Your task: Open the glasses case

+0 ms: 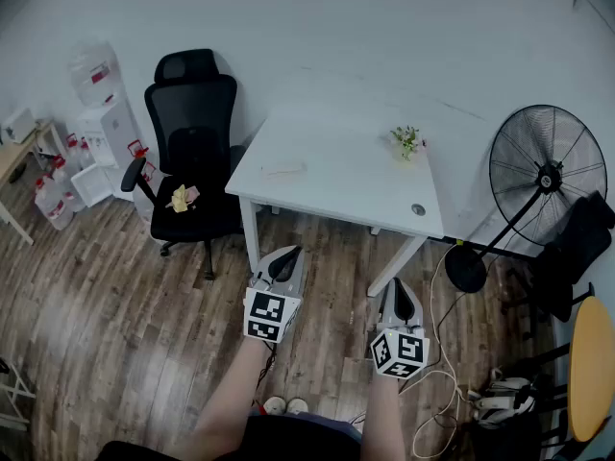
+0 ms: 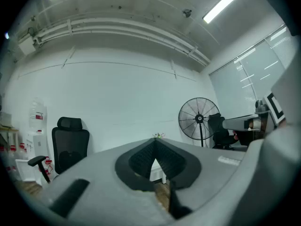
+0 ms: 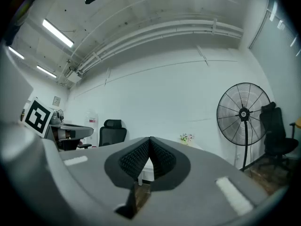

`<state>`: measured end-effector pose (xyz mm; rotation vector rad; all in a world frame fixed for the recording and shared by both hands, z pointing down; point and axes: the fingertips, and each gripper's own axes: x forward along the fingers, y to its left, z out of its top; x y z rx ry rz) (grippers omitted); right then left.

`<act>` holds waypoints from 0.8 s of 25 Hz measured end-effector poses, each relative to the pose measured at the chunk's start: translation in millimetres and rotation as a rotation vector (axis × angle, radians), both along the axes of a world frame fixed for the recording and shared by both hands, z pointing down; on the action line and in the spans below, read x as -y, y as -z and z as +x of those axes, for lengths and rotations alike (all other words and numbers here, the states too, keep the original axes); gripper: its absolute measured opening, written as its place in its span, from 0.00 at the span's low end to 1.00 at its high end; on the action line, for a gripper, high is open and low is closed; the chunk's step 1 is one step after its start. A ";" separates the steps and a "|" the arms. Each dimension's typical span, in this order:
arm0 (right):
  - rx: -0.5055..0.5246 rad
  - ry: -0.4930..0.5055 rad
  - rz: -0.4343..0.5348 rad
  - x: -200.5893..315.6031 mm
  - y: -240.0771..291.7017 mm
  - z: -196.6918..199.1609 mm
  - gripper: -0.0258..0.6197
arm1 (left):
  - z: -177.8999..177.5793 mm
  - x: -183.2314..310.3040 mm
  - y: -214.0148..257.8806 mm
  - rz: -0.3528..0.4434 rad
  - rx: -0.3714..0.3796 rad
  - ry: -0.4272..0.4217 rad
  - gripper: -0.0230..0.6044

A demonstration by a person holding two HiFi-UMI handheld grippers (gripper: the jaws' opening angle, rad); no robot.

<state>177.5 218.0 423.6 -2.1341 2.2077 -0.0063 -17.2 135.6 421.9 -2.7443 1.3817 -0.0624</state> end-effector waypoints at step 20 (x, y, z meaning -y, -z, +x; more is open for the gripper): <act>0.021 0.020 0.005 -1.5 -4.6 -0.5 0.06 | -1.3 -2.3 -10.2 -0.013 0.007 0.007 0.05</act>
